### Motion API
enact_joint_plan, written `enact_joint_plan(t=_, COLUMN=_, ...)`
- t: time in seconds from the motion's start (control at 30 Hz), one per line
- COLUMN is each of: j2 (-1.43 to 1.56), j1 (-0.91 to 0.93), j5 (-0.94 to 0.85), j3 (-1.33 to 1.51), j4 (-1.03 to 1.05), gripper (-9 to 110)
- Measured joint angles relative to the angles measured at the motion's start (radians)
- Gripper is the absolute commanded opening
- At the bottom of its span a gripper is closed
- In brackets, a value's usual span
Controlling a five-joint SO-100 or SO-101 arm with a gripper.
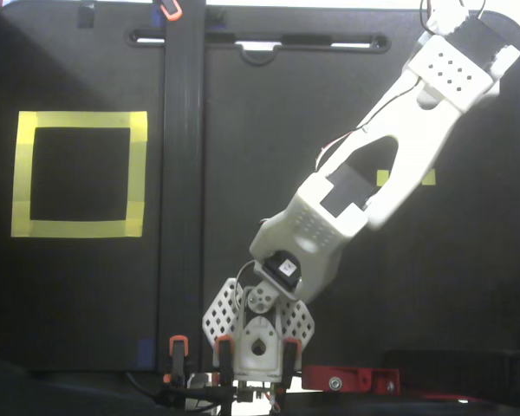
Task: Grasp the block and place it in the designated area.
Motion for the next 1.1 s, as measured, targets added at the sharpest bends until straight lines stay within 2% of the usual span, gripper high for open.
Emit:
enact_joint_plan(t=0.27, j2=0.000, j1=-0.106, j5=0.146, j3=0.000, j4=-0.018, gripper=19)
enact_joint_plan(t=0.8, j2=0.003, j1=-0.430, j5=0.528, j3=0.077, j4=-0.092, gripper=19)
enact_joint_plan(t=1.1, j2=0.147, j1=-0.630, j5=0.723, j3=0.264, j4=-0.164, gripper=19)
